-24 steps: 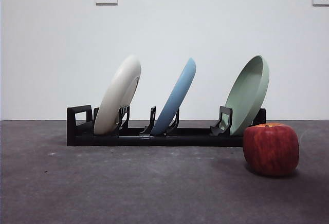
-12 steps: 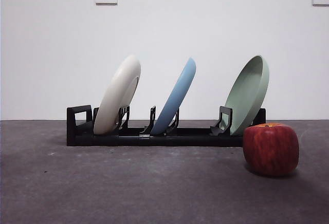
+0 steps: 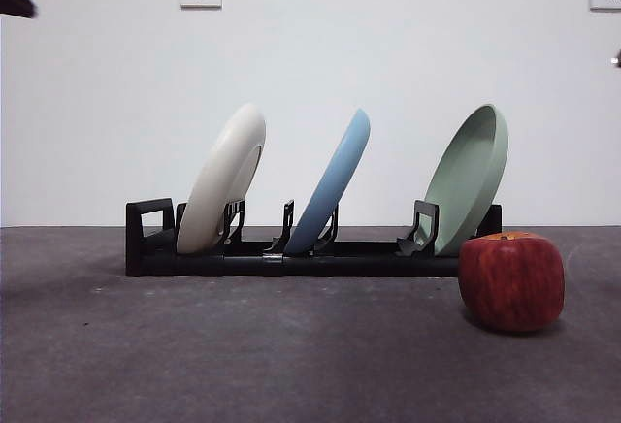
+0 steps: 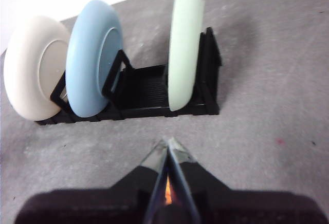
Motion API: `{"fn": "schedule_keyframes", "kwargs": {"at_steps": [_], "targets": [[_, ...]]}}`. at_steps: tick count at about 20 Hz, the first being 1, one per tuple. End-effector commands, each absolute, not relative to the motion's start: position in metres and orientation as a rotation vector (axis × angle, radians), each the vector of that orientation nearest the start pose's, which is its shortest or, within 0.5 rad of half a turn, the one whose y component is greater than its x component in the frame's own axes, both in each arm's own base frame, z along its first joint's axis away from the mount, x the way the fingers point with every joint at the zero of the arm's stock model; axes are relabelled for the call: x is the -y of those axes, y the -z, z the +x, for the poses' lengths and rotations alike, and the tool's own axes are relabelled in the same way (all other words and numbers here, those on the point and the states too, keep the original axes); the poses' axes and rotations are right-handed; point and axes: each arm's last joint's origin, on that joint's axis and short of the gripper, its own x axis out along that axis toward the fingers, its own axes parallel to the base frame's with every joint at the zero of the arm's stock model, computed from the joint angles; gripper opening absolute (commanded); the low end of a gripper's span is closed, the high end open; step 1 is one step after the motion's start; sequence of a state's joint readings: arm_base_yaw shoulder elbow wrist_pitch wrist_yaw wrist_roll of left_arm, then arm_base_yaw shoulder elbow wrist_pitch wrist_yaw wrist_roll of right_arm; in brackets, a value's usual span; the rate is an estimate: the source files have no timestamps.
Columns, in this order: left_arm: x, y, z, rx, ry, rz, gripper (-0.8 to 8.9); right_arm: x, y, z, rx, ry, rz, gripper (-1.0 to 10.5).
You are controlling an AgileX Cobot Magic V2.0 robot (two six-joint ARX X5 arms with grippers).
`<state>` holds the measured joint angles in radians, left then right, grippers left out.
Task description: Take the yellow plate from the plate rack,put the plate on the table,take the apple from the table,put the apple in the plate
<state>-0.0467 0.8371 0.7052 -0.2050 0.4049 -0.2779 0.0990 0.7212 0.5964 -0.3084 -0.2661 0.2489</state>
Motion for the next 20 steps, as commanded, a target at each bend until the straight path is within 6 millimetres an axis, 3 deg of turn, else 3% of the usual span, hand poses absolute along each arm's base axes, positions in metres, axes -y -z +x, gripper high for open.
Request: {"fn": "schedule_keyframes", "kwargs": {"at_steps": [1,3,4,12,16,20], "targets": [[0.023,-0.300,0.201,-0.455,0.436,-0.330,0.34,-0.025,-0.276,0.167,-0.481,-0.338,0.239,0.7],[0.029,-0.305,0.222,-0.513,0.458,-0.335,2.23,-0.026,-0.283,0.177,-0.496,-0.339,0.225,2.3],[0.033,-0.308,0.233,-0.536,0.468,-0.334,2.52,-0.027,-0.286,0.181,-0.502,-0.340,0.223,2.8],[0.092,-0.329,0.322,-0.688,0.558,-0.203,2.52,-0.028,-0.290,0.191,-0.519,-0.337,0.224,2.9],[0.122,-0.318,0.355,-0.741,0.550,-0.127,2.52,-0.028,-0.289,0.191,-0.525,-0.336,0.225,2.9],[0.140,-0.300,0.369,-0.776,0.549,-0.098,2.51,-0.028,-0.289,0.191,-0.525,-0.336,0.225,2.8]]}}
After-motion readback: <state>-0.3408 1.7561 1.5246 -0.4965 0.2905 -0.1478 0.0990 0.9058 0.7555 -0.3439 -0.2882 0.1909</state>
